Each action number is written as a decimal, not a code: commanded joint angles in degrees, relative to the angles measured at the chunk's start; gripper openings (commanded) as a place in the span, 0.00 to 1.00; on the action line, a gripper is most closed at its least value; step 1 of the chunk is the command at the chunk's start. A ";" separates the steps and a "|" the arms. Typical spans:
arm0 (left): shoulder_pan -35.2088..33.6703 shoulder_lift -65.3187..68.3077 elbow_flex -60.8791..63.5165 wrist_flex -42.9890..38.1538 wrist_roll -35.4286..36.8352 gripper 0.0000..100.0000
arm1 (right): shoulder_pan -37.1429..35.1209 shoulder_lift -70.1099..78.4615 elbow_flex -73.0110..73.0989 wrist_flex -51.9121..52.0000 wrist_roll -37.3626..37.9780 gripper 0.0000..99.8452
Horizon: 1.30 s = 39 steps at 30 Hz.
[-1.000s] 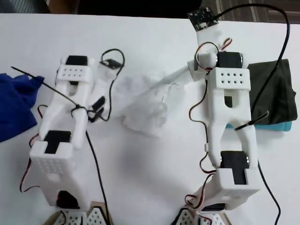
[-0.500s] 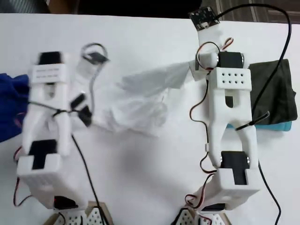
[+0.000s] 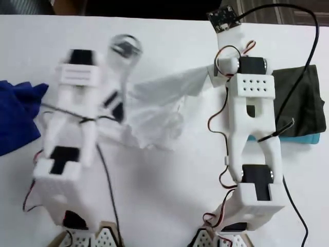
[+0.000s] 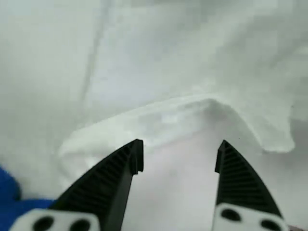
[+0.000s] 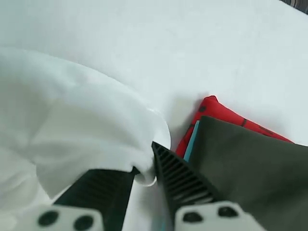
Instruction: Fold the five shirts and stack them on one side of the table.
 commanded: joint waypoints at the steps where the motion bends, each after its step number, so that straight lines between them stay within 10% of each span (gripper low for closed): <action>1: 5.54 3.08 -2.07 0.97 0.53 0.26 | 0.40 -0.31 -0.70 -1.10 0.26 0.02; 17: -7.30 3.78 15.08 6.33 -9.49 0.26 | 0.84 -0.13 -3.16 -0.92 0.35 0.02; 29: -0.53 -12.31 11.21 6.24 -16.88 0.26 | 0.57 0.13 -3.08 -0.92 0.26 0.02; 39: 5.89 -8.09 11.38 -1.23 -0.88 0.27 | 0.84 0.13 -3.16 -0.92 0.26 0.02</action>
